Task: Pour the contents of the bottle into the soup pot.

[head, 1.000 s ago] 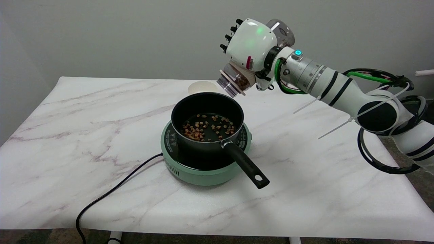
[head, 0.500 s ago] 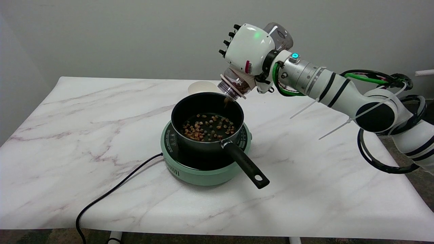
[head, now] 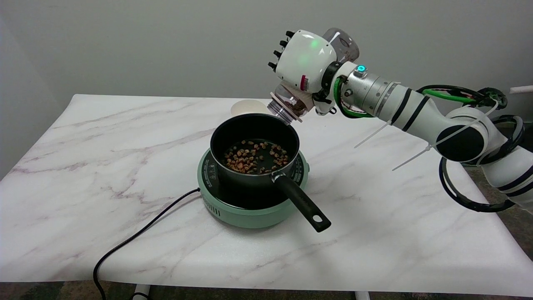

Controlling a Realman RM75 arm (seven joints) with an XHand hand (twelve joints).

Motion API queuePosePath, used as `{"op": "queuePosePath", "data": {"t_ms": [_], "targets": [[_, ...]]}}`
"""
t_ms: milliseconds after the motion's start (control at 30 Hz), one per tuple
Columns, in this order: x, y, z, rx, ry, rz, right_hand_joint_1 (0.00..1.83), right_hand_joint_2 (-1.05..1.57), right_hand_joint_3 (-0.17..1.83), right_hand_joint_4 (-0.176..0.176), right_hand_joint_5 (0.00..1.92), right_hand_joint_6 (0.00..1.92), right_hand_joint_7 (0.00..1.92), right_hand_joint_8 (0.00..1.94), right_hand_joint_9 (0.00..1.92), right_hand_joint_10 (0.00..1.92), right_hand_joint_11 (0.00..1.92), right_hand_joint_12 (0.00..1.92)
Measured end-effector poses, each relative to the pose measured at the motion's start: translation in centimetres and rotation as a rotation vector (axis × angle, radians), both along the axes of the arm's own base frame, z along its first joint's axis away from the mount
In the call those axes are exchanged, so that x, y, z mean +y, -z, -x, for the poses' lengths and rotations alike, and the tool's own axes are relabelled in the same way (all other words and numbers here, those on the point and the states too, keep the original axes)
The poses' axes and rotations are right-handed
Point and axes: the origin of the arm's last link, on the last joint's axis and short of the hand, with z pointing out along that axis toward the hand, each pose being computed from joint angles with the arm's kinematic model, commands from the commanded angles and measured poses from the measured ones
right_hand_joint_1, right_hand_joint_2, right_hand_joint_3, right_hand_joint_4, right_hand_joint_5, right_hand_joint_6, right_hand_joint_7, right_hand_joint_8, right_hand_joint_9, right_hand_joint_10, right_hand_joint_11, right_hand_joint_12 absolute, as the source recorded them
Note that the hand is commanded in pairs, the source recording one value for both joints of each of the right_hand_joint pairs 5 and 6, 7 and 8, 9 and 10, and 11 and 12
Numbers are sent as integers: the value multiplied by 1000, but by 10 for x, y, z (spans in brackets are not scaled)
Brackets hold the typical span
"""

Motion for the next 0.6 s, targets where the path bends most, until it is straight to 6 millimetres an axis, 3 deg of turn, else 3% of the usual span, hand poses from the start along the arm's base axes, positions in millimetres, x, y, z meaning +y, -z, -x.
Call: {"op": "queuePosePath", "data": {"t_ms": [600], "targets": [[0, -3, -8, 29, -11, 3, 1258, 955, 495, 0, 1461, 1461, 1378, 1378, 1253, 1253, 1032, 1032]]}}
